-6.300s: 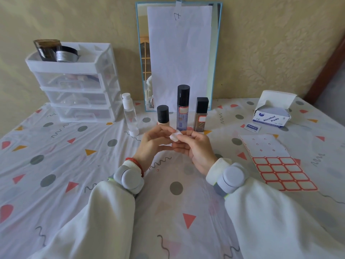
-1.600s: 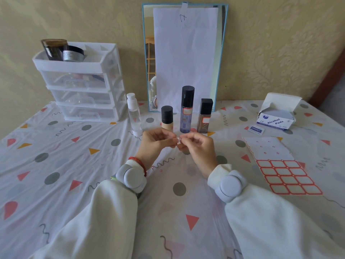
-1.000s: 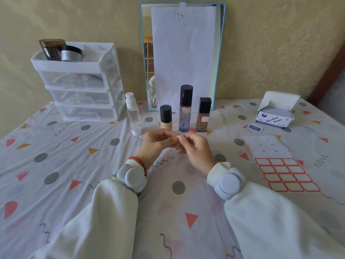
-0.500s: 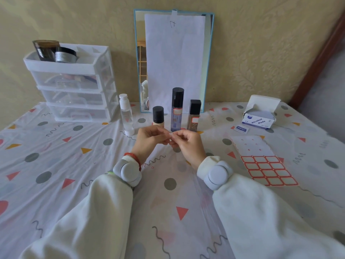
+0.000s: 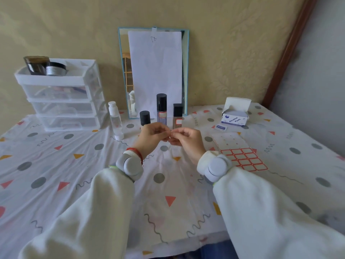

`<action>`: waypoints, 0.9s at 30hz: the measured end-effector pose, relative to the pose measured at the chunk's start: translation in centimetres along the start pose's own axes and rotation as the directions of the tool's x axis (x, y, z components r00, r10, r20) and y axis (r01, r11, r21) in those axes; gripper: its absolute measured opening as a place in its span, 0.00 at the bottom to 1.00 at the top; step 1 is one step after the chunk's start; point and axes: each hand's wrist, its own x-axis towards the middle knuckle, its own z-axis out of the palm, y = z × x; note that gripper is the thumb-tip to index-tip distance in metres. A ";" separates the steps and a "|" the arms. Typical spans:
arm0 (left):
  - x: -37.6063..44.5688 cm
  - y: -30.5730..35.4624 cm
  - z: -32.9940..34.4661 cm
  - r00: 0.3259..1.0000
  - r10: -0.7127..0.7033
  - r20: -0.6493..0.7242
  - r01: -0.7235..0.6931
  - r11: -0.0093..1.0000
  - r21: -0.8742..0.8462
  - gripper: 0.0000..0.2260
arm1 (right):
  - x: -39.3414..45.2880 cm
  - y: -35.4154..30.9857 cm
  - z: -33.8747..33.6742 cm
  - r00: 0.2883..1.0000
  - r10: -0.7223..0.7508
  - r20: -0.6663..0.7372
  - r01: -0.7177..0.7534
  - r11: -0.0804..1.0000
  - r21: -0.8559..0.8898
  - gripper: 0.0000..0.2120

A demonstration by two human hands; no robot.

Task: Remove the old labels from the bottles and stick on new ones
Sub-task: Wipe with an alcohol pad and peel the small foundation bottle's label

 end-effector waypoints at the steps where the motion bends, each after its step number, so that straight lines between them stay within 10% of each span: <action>1: -0.3 0.4 0.5 1.000 0.000 -0.001 0.000 1.000 -0.014 0.02 | -0.5 -0.3 -0.5 1.000 0.008 -0.011 -0.007 1.000 0.022 0.04; 16: -3.6 5.9 13.4 0.956 0.081 0.281 -0.037 0.986 -0.161 0.03 | -8.9 -2.2 -12.1 0.929 -0.011 -0.369 0.009 1.000 -0.006 0.09; 27: -7.3 8.6 26.6 0.806 0.191 0.560 -0.123 0.980 -0.157 0.03 | -17.9 -1.6 -22.9 0.747 -0.042 -0.664 -0.006 0.997 -0.071 0.06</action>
